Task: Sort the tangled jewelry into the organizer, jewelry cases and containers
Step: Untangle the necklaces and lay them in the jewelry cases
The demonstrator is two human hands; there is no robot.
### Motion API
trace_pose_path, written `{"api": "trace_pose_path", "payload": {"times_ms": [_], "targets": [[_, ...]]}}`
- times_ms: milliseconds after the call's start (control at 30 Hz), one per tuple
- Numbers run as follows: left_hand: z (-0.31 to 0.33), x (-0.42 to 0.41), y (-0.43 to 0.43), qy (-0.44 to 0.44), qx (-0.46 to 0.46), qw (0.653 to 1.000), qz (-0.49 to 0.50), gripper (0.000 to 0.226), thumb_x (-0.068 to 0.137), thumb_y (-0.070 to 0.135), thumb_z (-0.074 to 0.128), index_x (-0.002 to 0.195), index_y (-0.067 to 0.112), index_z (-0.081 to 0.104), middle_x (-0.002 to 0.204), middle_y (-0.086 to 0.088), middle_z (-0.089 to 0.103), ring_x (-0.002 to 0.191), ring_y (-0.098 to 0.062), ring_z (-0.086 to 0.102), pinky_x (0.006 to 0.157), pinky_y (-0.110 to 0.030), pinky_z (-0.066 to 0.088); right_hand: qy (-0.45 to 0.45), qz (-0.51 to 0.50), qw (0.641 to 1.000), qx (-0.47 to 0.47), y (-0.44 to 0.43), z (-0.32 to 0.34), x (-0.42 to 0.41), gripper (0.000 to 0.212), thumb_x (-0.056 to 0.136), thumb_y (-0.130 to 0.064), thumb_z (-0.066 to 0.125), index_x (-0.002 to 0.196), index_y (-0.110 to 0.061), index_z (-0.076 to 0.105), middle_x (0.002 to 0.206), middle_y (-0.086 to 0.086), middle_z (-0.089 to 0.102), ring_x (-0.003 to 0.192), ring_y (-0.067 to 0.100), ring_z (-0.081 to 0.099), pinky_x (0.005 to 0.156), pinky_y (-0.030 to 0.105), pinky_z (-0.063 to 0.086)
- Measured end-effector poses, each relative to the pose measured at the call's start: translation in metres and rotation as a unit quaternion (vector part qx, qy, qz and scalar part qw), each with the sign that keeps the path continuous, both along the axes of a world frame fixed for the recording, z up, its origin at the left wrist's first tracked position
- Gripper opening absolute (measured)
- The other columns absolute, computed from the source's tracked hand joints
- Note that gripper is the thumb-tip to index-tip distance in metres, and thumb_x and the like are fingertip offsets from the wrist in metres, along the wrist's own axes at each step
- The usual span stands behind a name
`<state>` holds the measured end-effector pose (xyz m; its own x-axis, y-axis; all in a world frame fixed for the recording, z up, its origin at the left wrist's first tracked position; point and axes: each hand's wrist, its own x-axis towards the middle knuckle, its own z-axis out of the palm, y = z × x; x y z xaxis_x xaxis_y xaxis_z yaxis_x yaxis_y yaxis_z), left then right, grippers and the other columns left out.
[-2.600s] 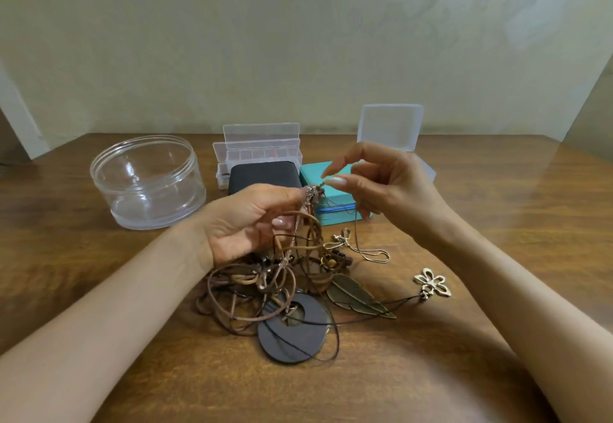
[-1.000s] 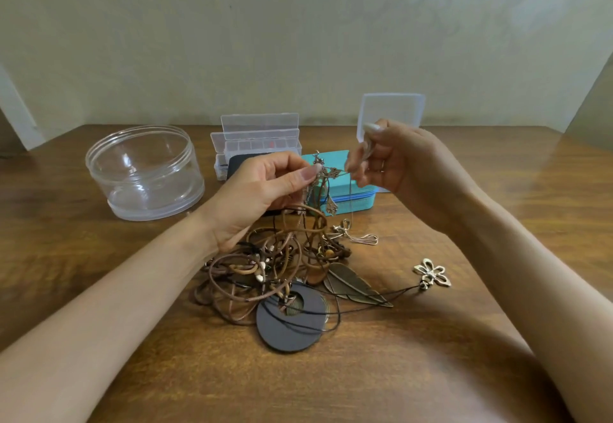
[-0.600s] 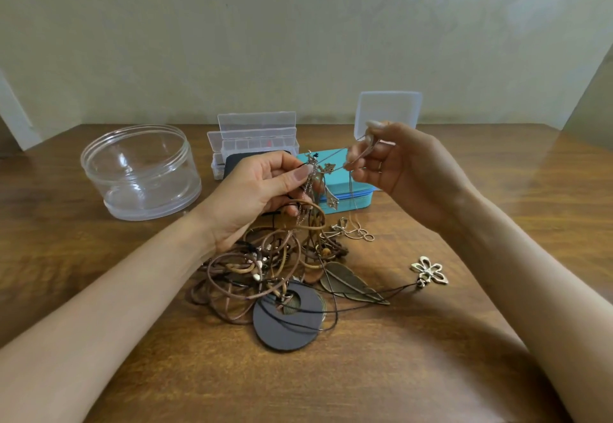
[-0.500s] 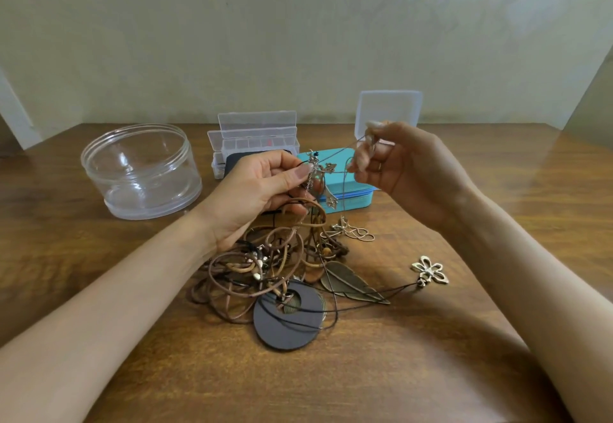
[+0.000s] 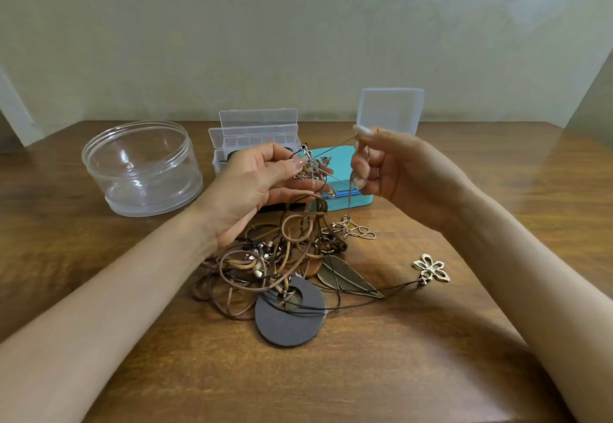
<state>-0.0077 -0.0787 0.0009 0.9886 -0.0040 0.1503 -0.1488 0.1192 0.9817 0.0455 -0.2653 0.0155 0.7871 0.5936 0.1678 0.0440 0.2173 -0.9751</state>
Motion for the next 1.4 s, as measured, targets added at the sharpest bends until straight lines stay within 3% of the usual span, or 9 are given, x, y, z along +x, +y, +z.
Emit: {"api": "trace_pose_path", "payload": {"times_ms": [133, 333, 567, 700, 900, 967, 1167, 1300, 1400], "targets": [[0.001, -0.003, -0.001, 0.004, -0.006, 0.999, -0.053, 0.002, 0.091, 0.005, 0.051, 0.089, 0.006, 0.051, 0.094, -0.015, 0.072, 0.081, -0.02, 0.072, 0.064, -0.021, 0.057, 0.009, -0.001, 0.999, 0.049, 0.001, 0.001, 0.001, 0.015, 0.09, -0.024, 0.049, 0.078, -0.016, 0.051, 0.057, -0.001, 0.056, 0.051, 0.01, 0.055, 0.047, 0.017, 0.043], [-0.003, -0.005, -0.004, -0.004, 0.117, 0.988, -0.1, 0.016, 0.084, 0.018, 0.055, 0.097, 0.008, 0.051, 0.104, -0.02, 0.069, 0.092, -0.029, 0.07, 0.082, -0.034, 0.057, 0.005, -0.008, 0.997, 0.075, 0.0, 0.001, 0.002, 0.014, 0.092, -0.025, 0.048, 0.082, -0.015, 0.052, 0.063, -0.001, 0.06, 0.049, 0.008, 0.055, 0.045, 0.016, 0.043], [0.001, -0.011, -0.008, 0.021, 0.096, 0.984, -0.151, 0.029, 0.085, 0.02, 0.048, 0.109, 0.004, 0.044, 0.098, -0.016, 0.071, 0.088, -0.026, 0.071, 0.075, -0.027, 0.058, -0.02, -0.015, 1.0, 0.013, 0.002, 0.0, -0.002, 0.018, 0.091, -0.026, 0.05, 0.078, -0.013, 0.051, 0.101, 0.009, 0.071, 0.046, 0.008, 0.051, 0.038, 0.013, 0.036], [0.0, -0.01, -0.01, 0.037, 0.073, 0.986, -0.145, 0.035, 0.094, 0.013, 0.04, 0.127, 0.001, 0.039, 0.109, -0.026, 0.065, 0.092, -0.032, 0.069, 0.077, -0.031, 0.058, -0.033, 0.028, 0.999, 0.008, 0.003, 0.0, -0.006, 0.017, 0.093, -0.024, 0.047, 0.082, -0.011, 0.049, 0.106, 0.009, 0.069, 0.044, 0.01, 0.052, 0.037, 0.013, 0.035], [-0.002, -0.012, -0.013, 0.021, 0.055, 0.986, -0.158, 0.026, 0.097, 0.015, 0.036, 0.12, 0.02, 0.047, 0.092, -0.019, 0.071, 0.086, -0.035, 0.07, 0.074, -0.033, 0.059, -0.065, 0.079, 0.994, -0.034, 0.005, -0.002, -0.01, 0.019, 0.089, -0.026, 0.052, 0.085, -0.008, 0.05, 0.118, 0.025, 0.06, 0.047, 0.016, 0.055, 0.039, 0.019, 0.04], [-0.003, -0.012, -0.014, 0.025, 0.063, 0.986, -0.155, 0.023, 0.099, 0.013, 0.034, 0.118, 0.017, 0.047, 0.088, -0.019, 0.071, 0.083, -0.035, 0.07, 0.07, -0.031, 0.059, -0.072, 0.059, 0.994, -0.057, 0.006, -0.002, -0.012, 0.019, 0.086, -0.027, 0.056, 0.082, -0.009, 0.051, 0.112, 0.031, 0.058, 0.047, 0.018, 0.056, 0.039, 0.019, 0.041], [0.0, -0.011, -0.01, 0.035, 0.042, 0.992, -0.115, 0.028, 0.079, 0.017, 0.056, 0.105, 0.006, 0.054, 0.089, -0.017, 0.072, 0.079, -0.026, 0.072, 0.062, -0.023, 0.058, -0.055, 0.008, 0.997, -0.051, 0.005, 0.001, -0.011, 0.018, 0.086, -0.026, 0.054, 0.078, -0.011, 0.052, 0.089, 0.007, 0.07, 0.041, 0.014, 0.047, 0.039, 0.016, 0.033], [0.002, -0.009, -0.008, 0.051, -0.018, 0.991, -0.122, 0.033, 0.084, 0.011, 0.053, 0.114, -0.001, 0.049, 0.1, -0.022, 0.07, 0.09, -0.03, 0.07, 0.068, -0.024, 0.059, -0.031, -0.039, 0.998, -0.035, -0.001, 0.003, -0.006, 0.018, 0.083, -0.028, 0.057, 0.081, -0.01, 0.057, 0.064, 0.002, 0.052, 0.041, 0.006, 0.034, 0.045, 0.018, 0.017], [0.003, -0.008, -0.007, 0.056, -0.046, 0.989, -0.126, 0.02, 0.093, 0.006, 0.045, 0.111, -0.002, 0.048, 0.104, -0.025, 0.068, 0.095, -0.033, 0.068, 0.074, -0.028, 0.058, -0.074, -0.055, 0.992, -0.091, -0.005, 0.005, -0.006, 0.032, 0.074, -0.032, 0.063, 0.092, -0.006, 0.064, 0.056, -0.003, 0.043, 0.045, 0.007, 0.028, 0.048, 0.021, 0.019]]}}
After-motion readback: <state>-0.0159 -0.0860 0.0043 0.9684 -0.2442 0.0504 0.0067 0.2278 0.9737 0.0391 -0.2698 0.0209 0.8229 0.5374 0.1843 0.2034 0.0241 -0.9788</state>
